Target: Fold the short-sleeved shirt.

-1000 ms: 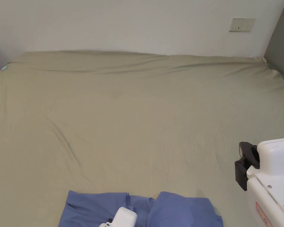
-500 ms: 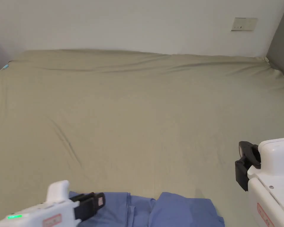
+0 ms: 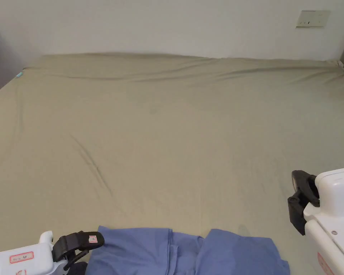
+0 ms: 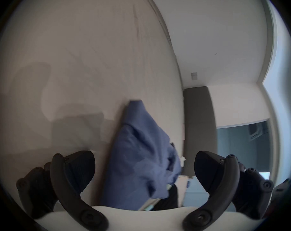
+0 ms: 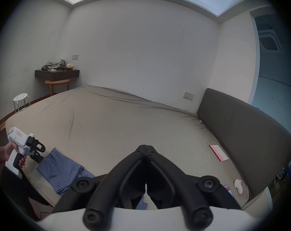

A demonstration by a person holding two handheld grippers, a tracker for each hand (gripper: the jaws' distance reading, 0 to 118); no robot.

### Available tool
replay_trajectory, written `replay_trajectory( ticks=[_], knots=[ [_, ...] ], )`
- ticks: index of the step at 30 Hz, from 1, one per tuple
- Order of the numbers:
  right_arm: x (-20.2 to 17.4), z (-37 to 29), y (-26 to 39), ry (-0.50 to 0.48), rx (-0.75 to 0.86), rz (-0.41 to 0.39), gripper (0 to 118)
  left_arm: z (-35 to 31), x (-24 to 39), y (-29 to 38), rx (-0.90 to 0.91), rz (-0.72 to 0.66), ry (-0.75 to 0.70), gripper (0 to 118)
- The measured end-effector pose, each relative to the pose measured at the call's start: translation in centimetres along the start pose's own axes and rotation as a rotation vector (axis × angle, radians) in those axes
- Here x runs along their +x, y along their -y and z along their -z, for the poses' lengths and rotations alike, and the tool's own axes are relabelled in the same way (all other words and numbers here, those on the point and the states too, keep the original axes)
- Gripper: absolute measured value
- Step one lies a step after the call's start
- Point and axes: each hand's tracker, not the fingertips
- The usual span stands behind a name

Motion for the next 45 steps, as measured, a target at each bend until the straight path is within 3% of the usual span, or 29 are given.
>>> replay_trajectory(
  ticks=[2,3,5,6,7,8,11,18,24,29,36,41,45],
  knots=[
    [-0.3,0.1,-0.1,-0.012,0.003,-0.005,0,1.9,0.8,0.9,-0.074,-0.037,0.038,112],
    [-0.5,0.1,-0.2,-0.017,0.003,-0.009,0,2.9,1.3,1.4,-0.106,-0.014,0.033,100],
    [-0.8,0.2,-0.3,-0.036,0.005,-0.014,0,4.3,3.2,2.1,-0.126,0.128,-0.146,12],
    [-1.1,0.1,-0.5,-0.037,0.004,-0.013,0,5.2,3.7,2.5,-0.134,0.215,-0.299,10],
    [-1.3,0.1,-0.5,-0.042,0.004,-0.012,0,5.6,4.0,2.8,-0.131,0.231,-0.337,10],
    [-1.5,0.0,-0.6,-0.050,0.003,-0.015,0,5.0,4.6,2.7,-0.113,0.165,-0.209,10],
    [-1.6,0.0,-0.6,-0.055,0.004,-0.024,0,3.7,3.9,1.2,-0.064,0.286,-0.335,10],
    [-1.8,-0.1,-1.0,-0.067,0.012,-0.031,0,0.1,6.4,1.7,0.031,0.438,-0.410,10],
    [-2.3,0.0,-1.2,-0.081,0.019,-0.036,0,-5.9,8.0,-0.4,0.151,0.554,-0.613,10],
    [-2.8,0.2,-1.4,-0.095,0.019,-0.036,0,-9.3,12.3,0.3,0.252,0.643,-0.926,10],
    [-3.0,0.5,-1.2,-0.111,0.011,-0.033,0,-7.1,17.6,1.7,0.192,0.689,-0.798,10],
    [-2.8,0.1,-1.1,-0.111,0.008,-0.030,0,-1.2,18.0,2.9,0.071,0.761,-0.752,10],
    [-2.0,0.0,-0.8,-0.100,0.003,-0.019,0,4.1,17.5,4.4,-0.025,0.736,-0.695,10]
  ],
)
